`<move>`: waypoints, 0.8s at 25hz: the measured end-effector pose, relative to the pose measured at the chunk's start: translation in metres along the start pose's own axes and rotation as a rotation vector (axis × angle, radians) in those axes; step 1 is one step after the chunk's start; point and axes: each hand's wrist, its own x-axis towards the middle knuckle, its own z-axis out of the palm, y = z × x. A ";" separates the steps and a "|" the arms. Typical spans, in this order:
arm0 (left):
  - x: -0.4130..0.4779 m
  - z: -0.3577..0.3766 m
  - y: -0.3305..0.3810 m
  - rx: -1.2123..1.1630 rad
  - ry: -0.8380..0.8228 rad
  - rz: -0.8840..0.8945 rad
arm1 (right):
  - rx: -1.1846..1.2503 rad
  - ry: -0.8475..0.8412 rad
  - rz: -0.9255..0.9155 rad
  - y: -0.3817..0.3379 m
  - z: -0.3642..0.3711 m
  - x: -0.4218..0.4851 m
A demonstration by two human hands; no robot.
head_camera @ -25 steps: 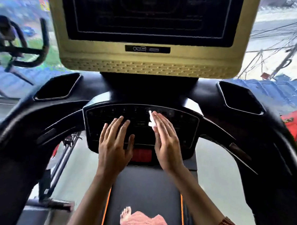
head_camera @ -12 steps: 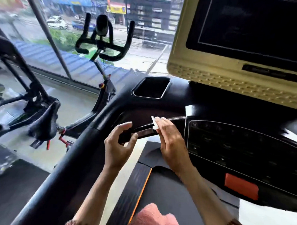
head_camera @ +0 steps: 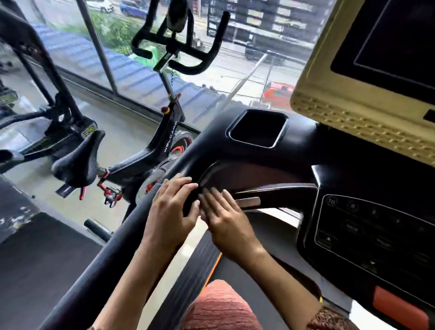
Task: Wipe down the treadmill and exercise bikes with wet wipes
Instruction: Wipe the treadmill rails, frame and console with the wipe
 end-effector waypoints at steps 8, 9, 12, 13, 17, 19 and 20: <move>-0.007 0.003 0.000 0.243 -0.087 0.025 | -0.042 0.061 0.098 0.006 -0.001 -0.009; -0.007 0.003 0.000 0.245 -0.084 0.022 | -0.015 0.053 0.074 -0.007 0.006 -0.002; -0.006 0.003 0.000 0.240 -0.085 0.013 | -0.046 0.046 0.001 0.003 0.006 -0.001; -0.006 0.003 0.001 0.249 -0.087 0.019 | -0.088 0.033 -0.012 0.017 -0.002 -0.007; -0.005 0.002 0.002 0.263 -0.082 0.030 | -0.195 0.052 0.179 0.067 -0.036 -0.039; -0.006 0.002 0.003 0.274 -0.080 0.034 | -0.228 0.085 0.314 0.070 -0.041 -0.049; -0.006 0.002 0.004 0.284 -0.078 0.039 | -0.240 0.106 0.368 0.064 -0.039 -0.049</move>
